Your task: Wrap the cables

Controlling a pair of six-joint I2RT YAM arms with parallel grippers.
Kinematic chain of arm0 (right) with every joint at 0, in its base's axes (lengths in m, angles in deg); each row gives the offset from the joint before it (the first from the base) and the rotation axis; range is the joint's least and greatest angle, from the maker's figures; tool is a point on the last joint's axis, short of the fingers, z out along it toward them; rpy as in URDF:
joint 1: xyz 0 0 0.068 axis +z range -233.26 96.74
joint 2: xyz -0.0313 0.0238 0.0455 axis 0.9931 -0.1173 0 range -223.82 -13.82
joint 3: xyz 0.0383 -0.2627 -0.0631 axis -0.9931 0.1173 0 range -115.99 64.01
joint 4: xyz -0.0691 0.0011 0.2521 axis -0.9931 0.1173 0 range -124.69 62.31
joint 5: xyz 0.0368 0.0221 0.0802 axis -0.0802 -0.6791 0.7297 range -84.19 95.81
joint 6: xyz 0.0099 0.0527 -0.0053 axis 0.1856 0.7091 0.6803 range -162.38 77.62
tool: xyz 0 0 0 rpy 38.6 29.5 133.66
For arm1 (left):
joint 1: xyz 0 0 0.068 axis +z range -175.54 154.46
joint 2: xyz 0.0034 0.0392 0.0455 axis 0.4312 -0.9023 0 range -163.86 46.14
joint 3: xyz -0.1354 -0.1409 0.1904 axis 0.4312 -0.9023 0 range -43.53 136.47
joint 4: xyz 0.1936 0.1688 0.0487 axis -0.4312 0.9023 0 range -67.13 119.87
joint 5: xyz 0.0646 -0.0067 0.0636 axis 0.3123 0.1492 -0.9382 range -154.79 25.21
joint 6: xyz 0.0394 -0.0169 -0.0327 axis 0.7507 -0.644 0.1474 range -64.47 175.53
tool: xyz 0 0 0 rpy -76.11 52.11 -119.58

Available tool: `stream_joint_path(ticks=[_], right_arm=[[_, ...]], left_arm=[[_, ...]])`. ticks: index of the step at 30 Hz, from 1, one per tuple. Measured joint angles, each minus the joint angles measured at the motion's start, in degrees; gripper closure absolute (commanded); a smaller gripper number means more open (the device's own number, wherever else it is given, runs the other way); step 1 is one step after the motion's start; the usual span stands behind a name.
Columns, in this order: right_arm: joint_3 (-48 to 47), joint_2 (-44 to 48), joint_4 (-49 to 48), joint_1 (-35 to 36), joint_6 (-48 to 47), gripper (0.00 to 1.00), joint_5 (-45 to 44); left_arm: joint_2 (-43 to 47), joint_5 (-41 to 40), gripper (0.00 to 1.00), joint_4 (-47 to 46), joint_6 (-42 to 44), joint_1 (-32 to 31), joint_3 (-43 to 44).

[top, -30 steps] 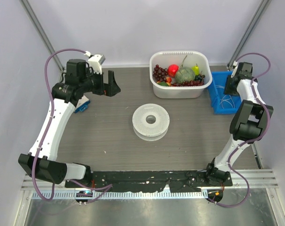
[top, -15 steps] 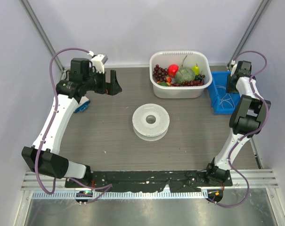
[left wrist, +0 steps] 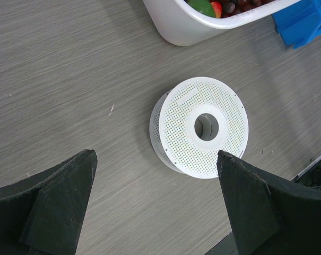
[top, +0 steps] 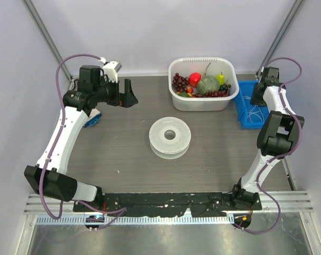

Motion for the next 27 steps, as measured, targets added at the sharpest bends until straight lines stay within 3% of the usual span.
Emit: stream_joint_path(ticks=[6,9,19,27], right_arm=[[2.3,1.0,0.9,0.7,8.9,0.70,-3.7],[3.0,1.0,1.5,0.9,12.5,0.63,-5.7],[5.0,-1.7,0.5,1.0,18.0,0.59,-7.2],[5.0,-6.1,0.2,0.6,18.6,0.48,-5.5]], left_arm=[[0.0,0.1,0.00,0.0,0.0,0.0,0.1],[0.0,0.1,0.00,0.0,0.0,0.0,0.1],[0.0,0.1,0.00,0.0,0.0,0.0,0.1],[0.0,0.1,0.00,0.0,0.0,0.0,0.1]])
